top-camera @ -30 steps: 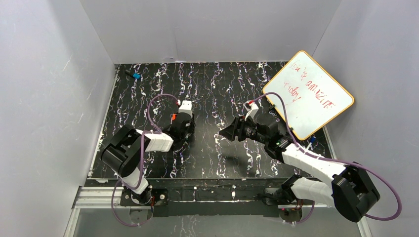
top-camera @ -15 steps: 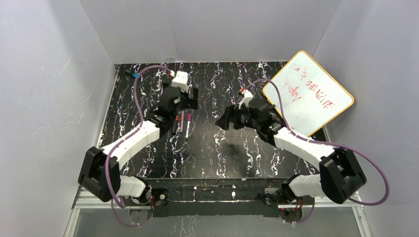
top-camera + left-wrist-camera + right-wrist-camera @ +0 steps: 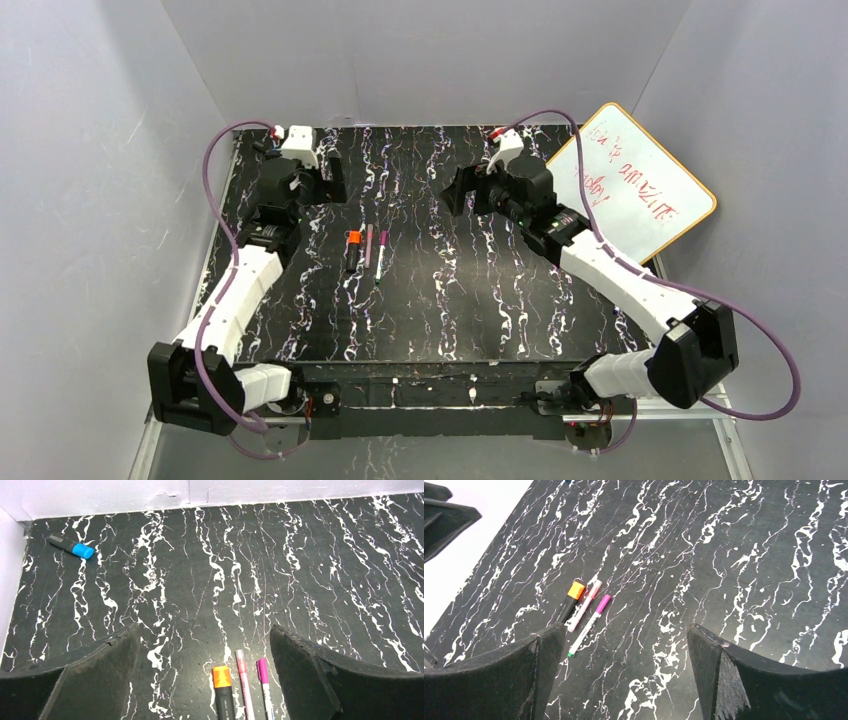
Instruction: Insert the pens into the pen caps
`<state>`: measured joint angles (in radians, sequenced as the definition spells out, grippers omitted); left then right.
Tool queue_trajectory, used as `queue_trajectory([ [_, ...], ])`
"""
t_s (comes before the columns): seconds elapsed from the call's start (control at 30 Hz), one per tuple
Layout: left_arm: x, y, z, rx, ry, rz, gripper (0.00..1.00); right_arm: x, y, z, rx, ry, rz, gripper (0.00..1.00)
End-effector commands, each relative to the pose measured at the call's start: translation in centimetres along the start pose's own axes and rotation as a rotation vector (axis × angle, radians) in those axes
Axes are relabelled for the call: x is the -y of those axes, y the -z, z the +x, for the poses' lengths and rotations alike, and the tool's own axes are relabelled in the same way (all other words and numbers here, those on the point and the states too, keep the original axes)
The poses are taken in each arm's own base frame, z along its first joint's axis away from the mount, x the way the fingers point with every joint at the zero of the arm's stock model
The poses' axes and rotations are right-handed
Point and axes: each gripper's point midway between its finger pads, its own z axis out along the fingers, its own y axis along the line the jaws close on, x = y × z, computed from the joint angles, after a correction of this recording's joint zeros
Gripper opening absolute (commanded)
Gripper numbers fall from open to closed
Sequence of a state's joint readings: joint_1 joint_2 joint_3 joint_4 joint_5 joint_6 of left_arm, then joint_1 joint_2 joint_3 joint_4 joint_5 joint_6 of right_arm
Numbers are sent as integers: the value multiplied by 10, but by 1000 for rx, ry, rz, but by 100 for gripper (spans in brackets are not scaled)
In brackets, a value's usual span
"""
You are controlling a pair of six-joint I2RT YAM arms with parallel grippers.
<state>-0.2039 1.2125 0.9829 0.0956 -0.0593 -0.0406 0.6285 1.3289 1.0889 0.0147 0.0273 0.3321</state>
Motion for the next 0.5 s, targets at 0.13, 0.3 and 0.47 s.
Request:
queue_trajectory([
  [0.13, -4, 20, -10, 54, 8, 21, 98, 8, 18, -34, 88, 37, 72, 99],
  [0.3, -2, 19, -10, 49, 3, 30, 98, 22, 25, -38, 153, -1, 147, 99],
  [0.47, -3, 17, -10, 59, -1, 29, 98, 20, 32, -46, 209, -2, 131, 99],
])
